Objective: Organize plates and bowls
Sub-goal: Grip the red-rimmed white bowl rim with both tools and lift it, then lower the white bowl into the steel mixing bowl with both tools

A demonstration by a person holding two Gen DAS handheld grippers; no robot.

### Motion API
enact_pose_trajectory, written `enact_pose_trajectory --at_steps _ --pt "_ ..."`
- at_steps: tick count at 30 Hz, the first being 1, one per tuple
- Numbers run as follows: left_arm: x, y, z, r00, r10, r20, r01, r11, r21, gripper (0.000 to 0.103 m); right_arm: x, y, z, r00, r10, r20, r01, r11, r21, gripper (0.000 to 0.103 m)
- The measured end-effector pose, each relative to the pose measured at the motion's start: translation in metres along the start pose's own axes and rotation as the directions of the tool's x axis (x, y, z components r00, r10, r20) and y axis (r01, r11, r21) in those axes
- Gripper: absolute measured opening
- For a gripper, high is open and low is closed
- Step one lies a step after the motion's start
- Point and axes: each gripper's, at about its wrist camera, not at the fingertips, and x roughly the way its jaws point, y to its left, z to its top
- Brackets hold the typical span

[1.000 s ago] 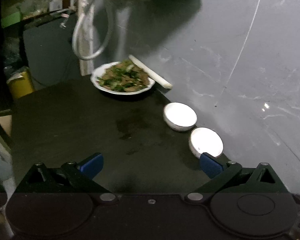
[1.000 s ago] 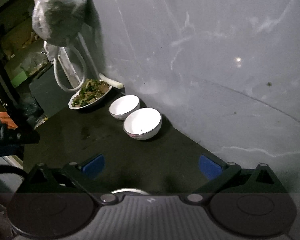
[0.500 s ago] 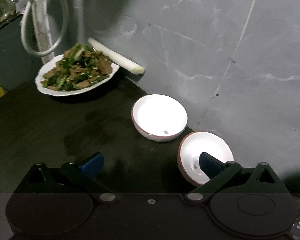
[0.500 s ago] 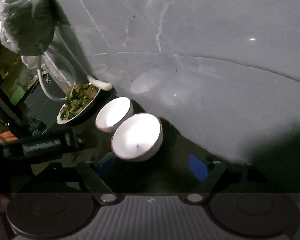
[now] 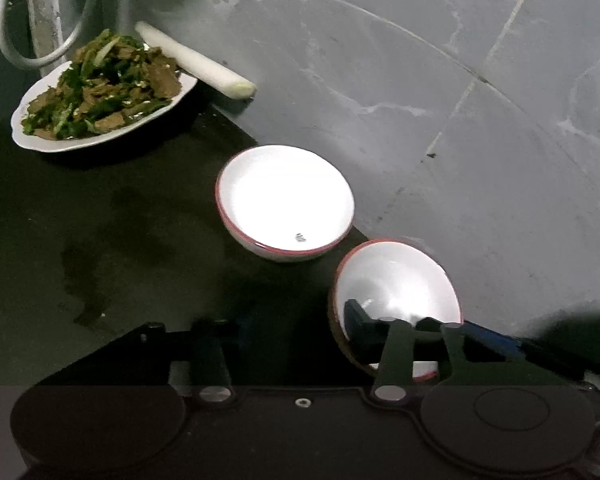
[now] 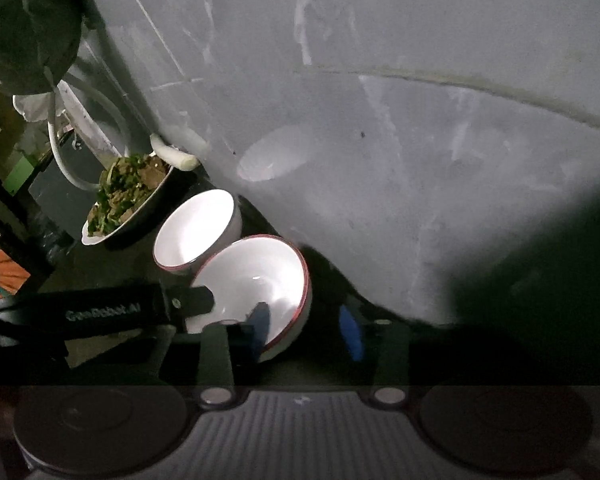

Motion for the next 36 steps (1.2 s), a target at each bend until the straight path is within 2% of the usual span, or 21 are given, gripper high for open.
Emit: enact_pose_trajectory --at_steps 3,6,8,9,10,18,25,36 --pt "0.003 -0.005 0.002 1.000 -0.002 -0.013 0.002 1.000 0.014 0.040 0.003 0.000 0.001 1.000 0.017 -0.005 -0.017 1.000 -0.018 0.033" --pt "0.007 -0.007 0.003 1.000 -0.003 -0.027 0.004 1.000 0.007 0.039 0.005 -0.001 0.003 0.999 0.030 -0.015 -0.030 0.999 -0.020 0.032" --pt "0.008 -0.007 0.003 0.999 -0.029 -0.030 0.029 1.000 -0.001 0.027 0.005 -0.001 0.003 0.999 0.038 -0.015 -0.039 0.999 -0.028 0.027" --pt "0.009 -0.008 0.004 0.998 -0.052 -0.033 0.052 0.999 0.000 0.013 0.004 -0.001 0.003 0.999 0.045 -0.015 -0.045 0.999 -0.029 0.025" --pt "0.008 -0.010 0.003 0.997 -0.062 -0.036 0.062 0.998 0.008 0.011 0.004 0.000 0.003 0.999 0.046 -0.016 -0.046 0.998 -0.033 0.025" --pt "-0.008 -0.020 -0.009 0.998 -0.054 -0.023 0.055 0.998 0.025 0.009 -0.003 0.006 -0.005 0.999 0.039 -0.010 -0.040 0.998 -0.047 0.018" --pt "-0.051 -0.024 -0.025 0.997 -0.074 0.036 0.074 0.997 0.010 0.007 -0.028 0.010 -0.015 0.999 0.039 0.019 -0.038 0.998 -0.051 0.014" --pt "-0.144 -0.038 -0.071 0.977 -0.170 0.130 0.172 0.985 -0.002 0.007 -0.125 0.034 -0.031 0.993 0.049 0.109 -0.040 0.995 -0.087 0.014"
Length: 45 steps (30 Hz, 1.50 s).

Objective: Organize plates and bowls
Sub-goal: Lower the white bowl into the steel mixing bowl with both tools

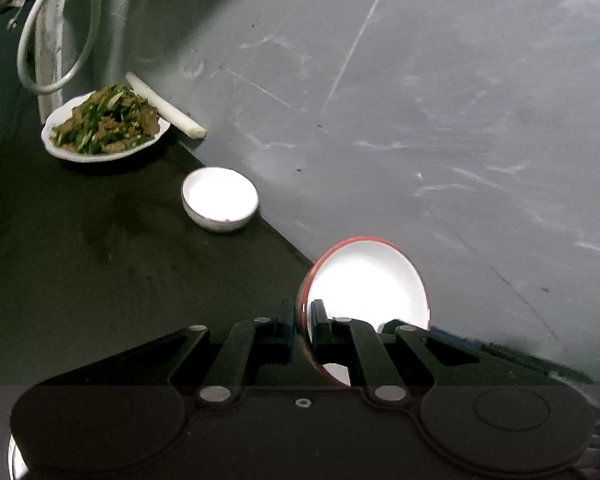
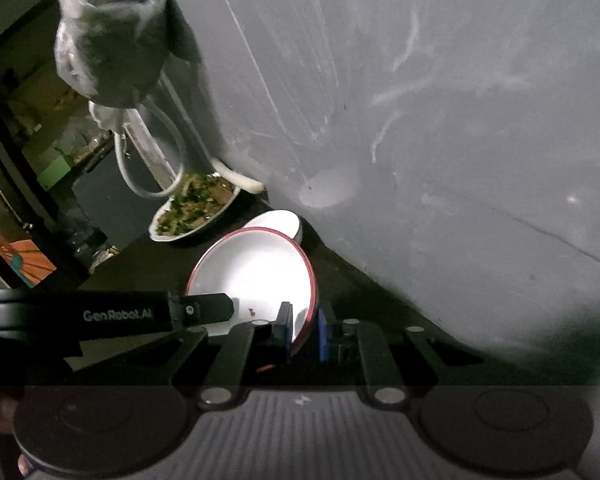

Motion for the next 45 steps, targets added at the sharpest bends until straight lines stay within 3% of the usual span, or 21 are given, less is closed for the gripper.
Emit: enact_pose_trajectory --at_steps 10,19,29,34,41,45 --pt "-0.039 -0.010 -0.063 0.999 -0.028 -0.027 0.028 0.999 -0.023 0.008 -0.064 0.010 -0.046 0.999 -0.028 -0.036 0.028 1.000 -0.011 0.014" --pt "-0.043 -0.004 -0.087 0.997 -0.030 -0.070 0.026 0.998 -0.060 0.008 -0.084 0.013 -0.080 0.995 -0.029 -0.092 0.026 0.999 -0.030 0.014" --pt "-0.021 -0.002 -0.091 0.989 0.014 -0.146 -0.027 0.996 -0.090 0.009 -0.066 0.006 -0.085 0.984 -0.030 -0.174 0.022 0.999 -0.045 0.014" --pt "-0.009 0.008 -0.092 0.979 0.021 -0.202 -0.049 0.989 -0.136 0.009 -0.051 0.000 -0.085 0.976 -0.022 -0.217 0.012 0.999 -0.048 0.014" --pt "0.006 0.011 -0.094 0.959 0.055 -0.277 -0.093 0.988 -0.127 0.009 -0.031 -0.001 -0.084 0.956 -0.019 -0.292 0.001 0.998 -0.062 0.014" --pt "0.010 0.013 -0.093 0.958 0.048 -0.282 -0.089 0.987 -0.132 0.010 -0.026 0.001 -0.084 0.948 -0.028 -0.316 0.004 0.997 -0.076 0.014"
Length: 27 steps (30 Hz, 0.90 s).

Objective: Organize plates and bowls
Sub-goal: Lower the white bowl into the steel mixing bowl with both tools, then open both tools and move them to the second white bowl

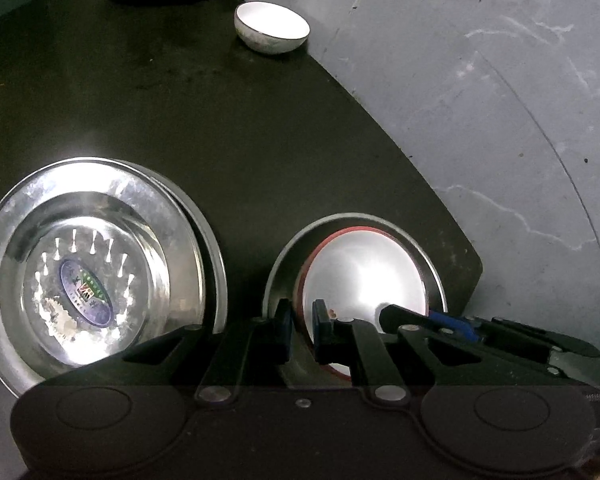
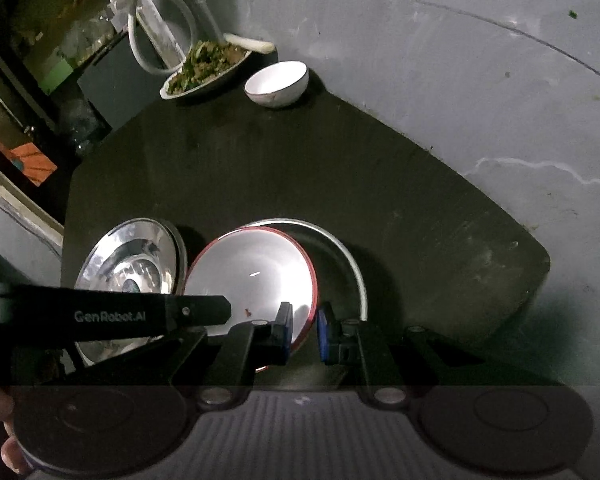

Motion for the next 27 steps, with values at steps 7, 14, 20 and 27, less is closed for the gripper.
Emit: enact_pose_trajectory --at_steps 7,14,20,27 --pt "0.001 0.002 0.002 1.000 -0.005 -0.001 0.005 1.000 -0.002 0.012 0.003 -0.001 0.002 1.000 0.002 -0.025 -0.002 1.000 0.007 0.016" --pt "-0.005 0.006 -0.002 1.000 -0.025 0.002 0.025 1.000 -0.012 0.019 0.001 -0.002 0.002 1.000 -0.024 -0.019 0.024 1.000 0.004 0.022" --pt "-0.026 0.004 -0.004 0.996 -0.059 0.062 0.059 0.998 0.000 0.037 -0.009 -0.001 0.000 0.999 -0.035 0.015 0.036 0.999 -0.014 0.026" --pt "-0.061 0.019 -0.013 0.967 0.030 0.253 -0.014 0.998 -0.068 0.088 -0.033 0.002 0.000 0.991 -0.066 0.119 0.071 0.997 -0.036 0.079"
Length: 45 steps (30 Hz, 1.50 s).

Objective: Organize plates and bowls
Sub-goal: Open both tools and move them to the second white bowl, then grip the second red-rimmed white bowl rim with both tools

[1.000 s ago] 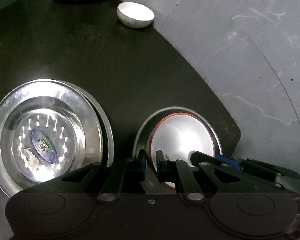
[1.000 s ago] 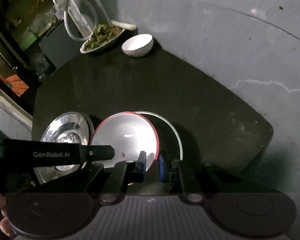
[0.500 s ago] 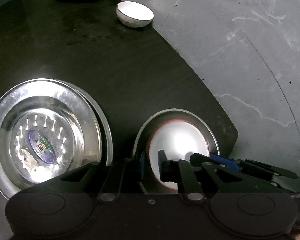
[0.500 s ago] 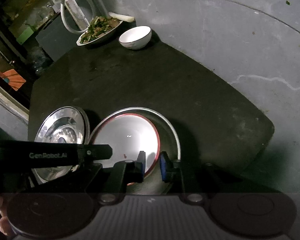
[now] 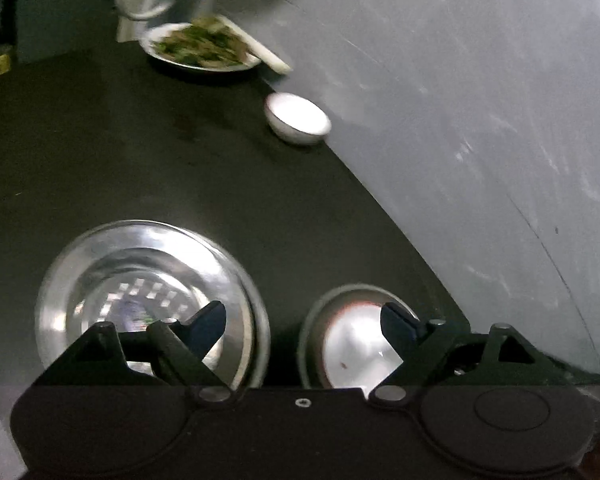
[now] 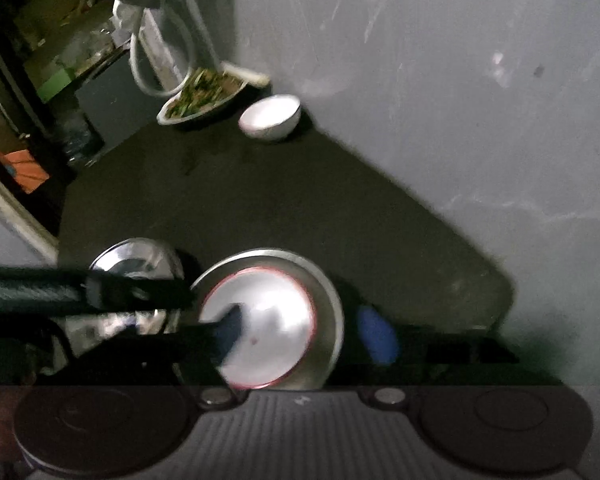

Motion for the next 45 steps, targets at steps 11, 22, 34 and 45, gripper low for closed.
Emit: enact_pose_trajectory --at_steps 11,22,34,45 --pt "-0.001 0.044 0.019 0.984 0.159 0.084 -0.146 0.979 -0.144 0.102 -0.002 -0.014 0.001 0.995 0.020 0.093 -0.026 0.998 0.060 0.103" --pt "0.059 0.052 0.115 0.956 0.286 0.058 -0.278 0.953 -0.120 0.102 0.066 -0.027 0.064 0.996 0.018 0.087 -0.032 0.987 0.159 0.103" --pt "0.170 0.054 0.206 0.964 0.265 0.022 -0.264 0.964 -0.017 0.102 0.172 -0.013 0.150 0.993 0.066 0.094 -0.089 0.959 0.268 0.102" --pt "0.212 0.042 0.228 0.978 0.207 -0.017 -0.205 0.975 0.089 0.093 0.215 -0.011 0.162 0.991 0.069 0.117 -0.115 0.885 0.451 0.087"
